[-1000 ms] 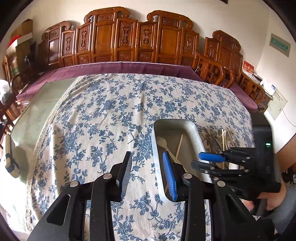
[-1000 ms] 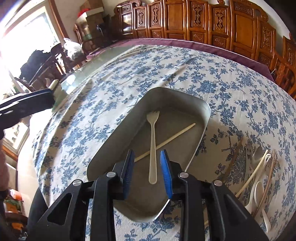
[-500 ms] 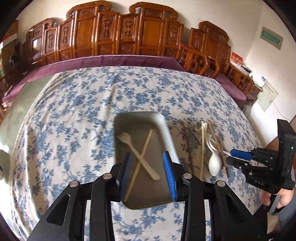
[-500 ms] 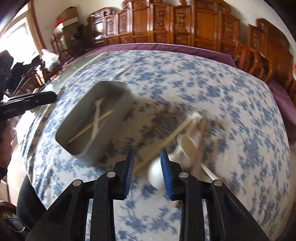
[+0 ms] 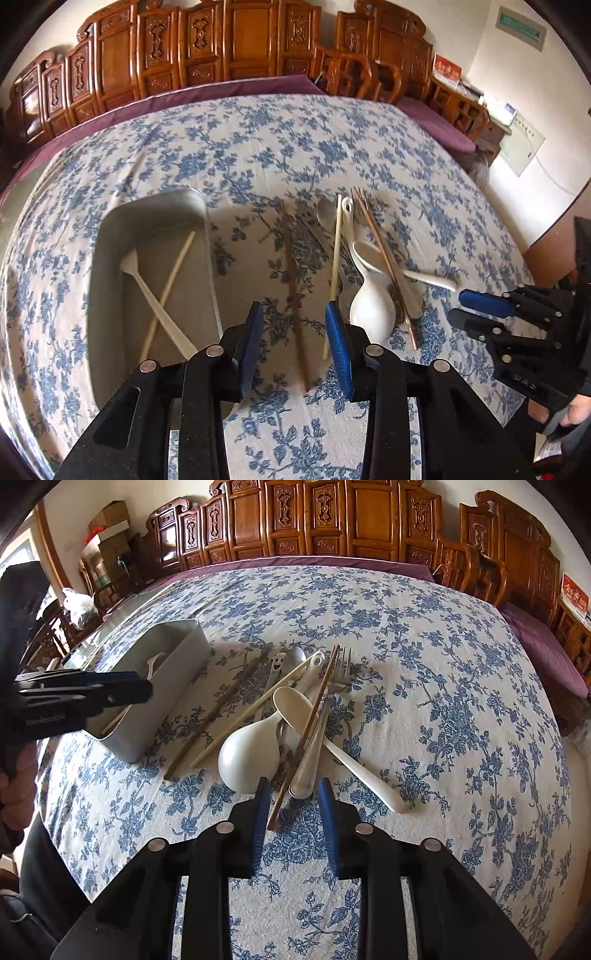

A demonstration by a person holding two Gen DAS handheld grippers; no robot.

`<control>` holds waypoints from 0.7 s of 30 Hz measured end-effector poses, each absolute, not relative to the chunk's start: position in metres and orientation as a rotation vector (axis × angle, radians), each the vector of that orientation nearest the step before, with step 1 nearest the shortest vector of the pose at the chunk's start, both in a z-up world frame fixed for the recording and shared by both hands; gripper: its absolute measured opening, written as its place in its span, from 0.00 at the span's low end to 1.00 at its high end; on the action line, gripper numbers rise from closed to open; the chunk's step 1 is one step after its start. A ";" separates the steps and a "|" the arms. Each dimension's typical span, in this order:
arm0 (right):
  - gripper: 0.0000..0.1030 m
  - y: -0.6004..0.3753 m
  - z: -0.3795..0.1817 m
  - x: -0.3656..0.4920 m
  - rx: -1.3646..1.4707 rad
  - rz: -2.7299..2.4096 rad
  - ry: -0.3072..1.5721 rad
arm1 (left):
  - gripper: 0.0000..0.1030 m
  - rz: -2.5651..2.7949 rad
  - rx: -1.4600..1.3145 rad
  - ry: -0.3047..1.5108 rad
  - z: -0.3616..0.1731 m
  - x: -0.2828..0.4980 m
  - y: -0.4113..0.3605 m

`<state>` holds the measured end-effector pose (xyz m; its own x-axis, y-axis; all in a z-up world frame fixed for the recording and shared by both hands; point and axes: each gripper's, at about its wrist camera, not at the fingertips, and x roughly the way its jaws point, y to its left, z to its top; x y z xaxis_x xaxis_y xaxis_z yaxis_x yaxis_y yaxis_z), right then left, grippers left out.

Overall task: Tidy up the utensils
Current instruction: 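Close the left gripper on a brown chopstick while the right gripper returns to the pile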

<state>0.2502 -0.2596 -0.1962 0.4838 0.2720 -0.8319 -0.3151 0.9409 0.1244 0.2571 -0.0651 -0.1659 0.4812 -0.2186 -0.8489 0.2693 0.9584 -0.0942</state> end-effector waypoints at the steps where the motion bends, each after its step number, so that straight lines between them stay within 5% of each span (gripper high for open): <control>1: 0.27 -0.260 -0.196 0.249 -0.049 0.358 1.003 | 0.32 -0.295 0.063 1.033 -0.170 0.258 -0.069; 21: 0.27 -0.262 -0.205 0.229 -0.052 0.377 1.043 | 0.15 -0.197 0.060 1.149 -0.223 0.250 -0.080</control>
